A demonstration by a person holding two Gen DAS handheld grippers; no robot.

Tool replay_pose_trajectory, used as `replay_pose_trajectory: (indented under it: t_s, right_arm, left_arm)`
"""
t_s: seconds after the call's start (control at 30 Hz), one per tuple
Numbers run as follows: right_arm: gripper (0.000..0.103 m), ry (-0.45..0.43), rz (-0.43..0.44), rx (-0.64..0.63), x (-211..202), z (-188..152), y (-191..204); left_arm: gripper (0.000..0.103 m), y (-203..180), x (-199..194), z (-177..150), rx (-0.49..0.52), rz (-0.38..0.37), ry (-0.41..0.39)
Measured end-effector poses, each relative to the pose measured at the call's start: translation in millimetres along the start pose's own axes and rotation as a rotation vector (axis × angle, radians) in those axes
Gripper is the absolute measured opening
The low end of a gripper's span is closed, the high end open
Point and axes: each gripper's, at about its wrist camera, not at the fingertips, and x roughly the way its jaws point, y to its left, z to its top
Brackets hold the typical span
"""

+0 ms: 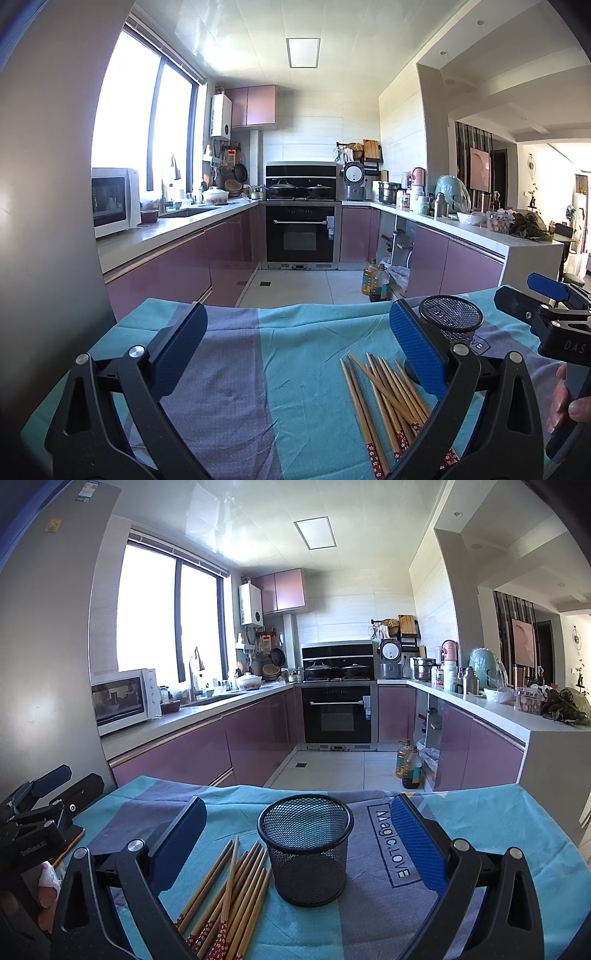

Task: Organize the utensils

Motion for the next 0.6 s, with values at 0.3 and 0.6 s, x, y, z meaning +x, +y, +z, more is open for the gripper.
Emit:
replay_pose_trajectory:
  t_s: [0.3,0.6]
  right_arm:
    - [0.094,0.253,0.162,-0.109,25,-28,25]
    - [0.045,0.417,0.262,-0.163,50,-49,50]
  left_arm:
    - [0.097,-12,36,-14,0.088,-0.096,0.219]
    - [0.084,-16,78,-47,0.144,-0.140,0.407]
